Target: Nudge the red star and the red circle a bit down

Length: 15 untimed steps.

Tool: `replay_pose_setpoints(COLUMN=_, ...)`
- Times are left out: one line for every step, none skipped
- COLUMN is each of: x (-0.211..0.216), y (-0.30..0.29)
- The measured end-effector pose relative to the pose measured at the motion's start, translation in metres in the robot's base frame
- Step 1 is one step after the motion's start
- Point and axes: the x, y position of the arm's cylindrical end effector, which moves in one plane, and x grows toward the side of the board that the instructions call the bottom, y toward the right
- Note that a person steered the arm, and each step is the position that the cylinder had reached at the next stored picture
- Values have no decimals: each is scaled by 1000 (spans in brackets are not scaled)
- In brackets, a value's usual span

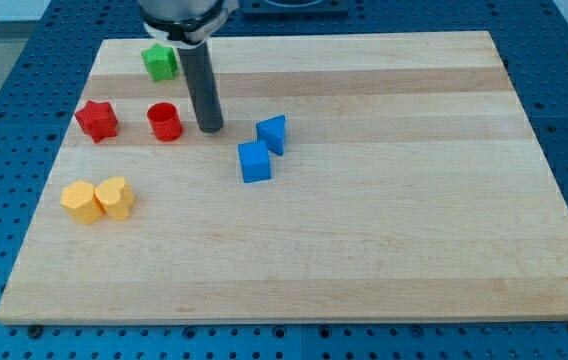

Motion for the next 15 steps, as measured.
replay_pose_setpoints(x=0, y=-59)
replay_pose_setpoints(x=0, y=-92)
replay_pose_setpoints(x=-18, y=-78)
replay_pose_setpoints(x=-63, y=-69)
replay_pose_setpoints(x=-64, y=-69)
replay_pose_setpoints(x=-51, y=-134)
replay_pose_setpoints(x=-43, y=-193)
replay_pose_setpoints(x=-42, y=-195)
replay_pose_setpoints(x=-40, y=-195)
replay_pose_setpoints(x=-37, y=-195)
replay_pose_setpoints(x=-36, y=-195)
replay_pose_setpoints(x=-36, y=-195)
replay_pose_setpoints(x=-21, y=-196)
replay_pose_setpoints(x=-18, y=-189)
replay_pose_setpoints(x=-18, y=-158)
